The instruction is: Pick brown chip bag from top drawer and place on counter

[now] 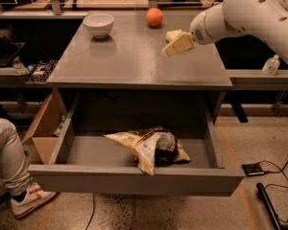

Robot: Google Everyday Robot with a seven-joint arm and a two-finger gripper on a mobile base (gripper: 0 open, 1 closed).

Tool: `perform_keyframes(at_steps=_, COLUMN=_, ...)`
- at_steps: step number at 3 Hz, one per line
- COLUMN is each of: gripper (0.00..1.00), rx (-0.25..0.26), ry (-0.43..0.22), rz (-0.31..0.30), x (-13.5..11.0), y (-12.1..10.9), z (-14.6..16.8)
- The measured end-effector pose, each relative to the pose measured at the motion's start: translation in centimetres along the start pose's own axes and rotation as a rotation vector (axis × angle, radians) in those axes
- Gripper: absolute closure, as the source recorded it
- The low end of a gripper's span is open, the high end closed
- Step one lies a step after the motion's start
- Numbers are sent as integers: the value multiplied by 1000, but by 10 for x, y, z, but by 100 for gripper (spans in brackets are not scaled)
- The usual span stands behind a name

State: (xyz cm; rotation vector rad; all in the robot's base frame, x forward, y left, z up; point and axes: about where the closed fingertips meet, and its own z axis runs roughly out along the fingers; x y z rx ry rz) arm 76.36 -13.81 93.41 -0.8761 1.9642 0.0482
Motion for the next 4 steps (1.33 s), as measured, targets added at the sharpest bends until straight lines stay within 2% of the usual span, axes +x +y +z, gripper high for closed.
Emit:
perform_keyframes(at_steps=1, gripper=0, rx=-10, ry=-3, rz=-4, x=0, y=1, z=2)
perform_keyframes(at_steps=2, gripper=0, rx=39, ry=-11, rz=40, x=3, y=-24, z=-13)
perform_keyframes(at_steps=3, gripper=0, rx=137, ry=-1, rz=84, x=11, y=-54, z=-42)
perform_keyframes(at_steps=4, gripper=0, rx=129, ry=-1, rz=94, x=10, y=-52, z=-38)
